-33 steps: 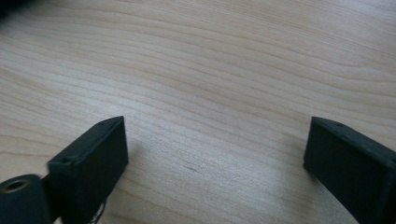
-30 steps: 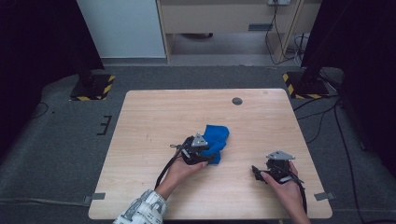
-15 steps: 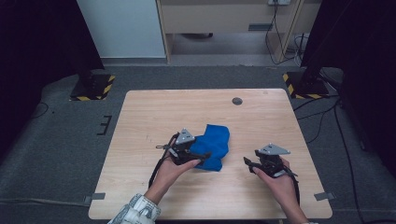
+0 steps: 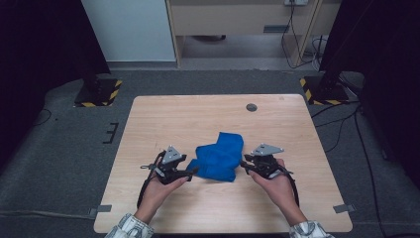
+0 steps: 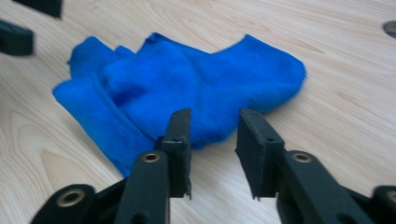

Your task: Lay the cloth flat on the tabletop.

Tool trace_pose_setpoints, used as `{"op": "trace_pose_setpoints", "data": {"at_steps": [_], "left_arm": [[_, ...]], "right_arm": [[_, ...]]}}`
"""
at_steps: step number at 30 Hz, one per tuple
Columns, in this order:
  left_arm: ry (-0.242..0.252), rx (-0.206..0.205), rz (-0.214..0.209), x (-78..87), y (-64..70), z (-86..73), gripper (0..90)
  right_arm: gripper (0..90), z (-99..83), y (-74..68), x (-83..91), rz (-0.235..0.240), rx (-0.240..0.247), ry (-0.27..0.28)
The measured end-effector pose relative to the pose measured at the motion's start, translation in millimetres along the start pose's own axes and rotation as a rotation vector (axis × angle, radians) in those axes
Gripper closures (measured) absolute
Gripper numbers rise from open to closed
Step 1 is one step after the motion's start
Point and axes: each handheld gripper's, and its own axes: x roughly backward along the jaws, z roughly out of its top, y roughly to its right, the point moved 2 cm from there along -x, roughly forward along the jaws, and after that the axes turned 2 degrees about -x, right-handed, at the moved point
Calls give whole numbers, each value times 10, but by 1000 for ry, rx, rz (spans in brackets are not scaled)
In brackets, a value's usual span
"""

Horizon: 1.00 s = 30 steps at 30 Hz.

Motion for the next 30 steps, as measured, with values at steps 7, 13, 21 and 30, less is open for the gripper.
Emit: {"op": "trace_pose_setpoints", "data": {"at_steps": [7, 13, 21, 30], "left_arm": [[-54, 0, 15, -105, -53, -98, 332], [-94, -26, -9, -205, -41, -149, 417], [-118, -41, -24, -269, -47, -150, 718], [-99, -45, -2, -326, -121, -33, 852]], "right_arm": [[470, 130, -83, -207, 1, 16, -19], [545, 131, -109, -359, 24, 28, -51], [833, 71, -89, -375, 54, 40, -71], [882, 27, -65, -270, 51, 34, -55]]}}
